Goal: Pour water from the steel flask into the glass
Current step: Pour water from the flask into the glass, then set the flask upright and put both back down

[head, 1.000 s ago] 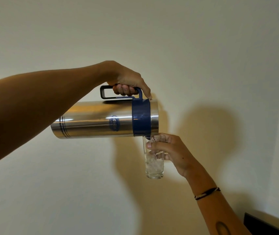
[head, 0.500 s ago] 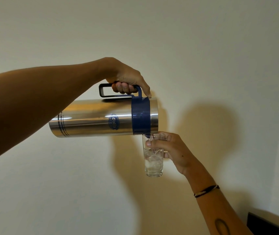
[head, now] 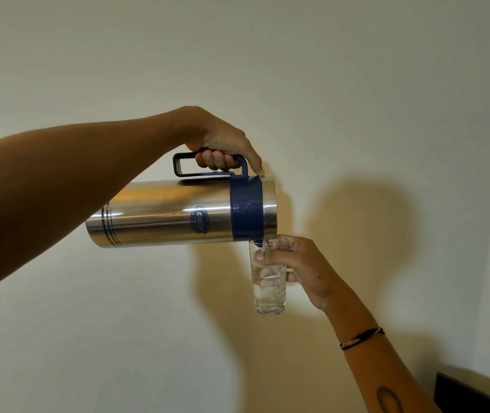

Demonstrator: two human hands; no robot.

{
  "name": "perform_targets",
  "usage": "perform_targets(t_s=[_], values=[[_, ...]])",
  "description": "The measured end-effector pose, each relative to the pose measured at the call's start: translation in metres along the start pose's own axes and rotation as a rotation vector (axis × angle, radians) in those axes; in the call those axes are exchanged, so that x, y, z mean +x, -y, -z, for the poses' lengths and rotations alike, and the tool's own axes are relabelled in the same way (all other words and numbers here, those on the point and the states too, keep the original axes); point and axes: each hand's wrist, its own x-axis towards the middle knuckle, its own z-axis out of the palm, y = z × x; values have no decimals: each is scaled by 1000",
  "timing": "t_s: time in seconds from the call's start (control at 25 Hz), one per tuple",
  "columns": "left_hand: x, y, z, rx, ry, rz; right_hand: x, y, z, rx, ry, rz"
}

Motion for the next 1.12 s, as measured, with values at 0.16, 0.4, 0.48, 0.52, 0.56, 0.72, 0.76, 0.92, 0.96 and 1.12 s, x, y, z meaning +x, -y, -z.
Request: perform_targets(t_s=[0.16,0.4,0.48,0.52,0.56,0.72,0.76,0.92,0.96,1.12], values=[[-1,10,-1,-82,13,-10,0,-2,-1,-32,-19,18],[-11,80,-39,-555,-102,-89,-3,2,5,-9,-62,40],[-14,104,-64,-743,-154,-117,-4,7,4,-18,-56,33],[-16,113,-76,-833,-179,-129,-3,8,3,-22,-58,24],[-17,121,-89,-921,-209,-134,-3,9,2,-21,-71,11],[-27,146,-138,-1257,-389,-118,-1,11,-1,19,-143,-9],[-29,151,-150,-1340,-430,-105,-1,12,-1,36,-150,-3],[-31,152,-179,-1494,-493,-83,1,12,-3,17,-160,-1],[-30,149,-181,-1487,-485,-92,1,12,-4,19,-163,-5],[-25,144,-192,-1475,-481,-93,1,5,-2,44,-157,-23]])
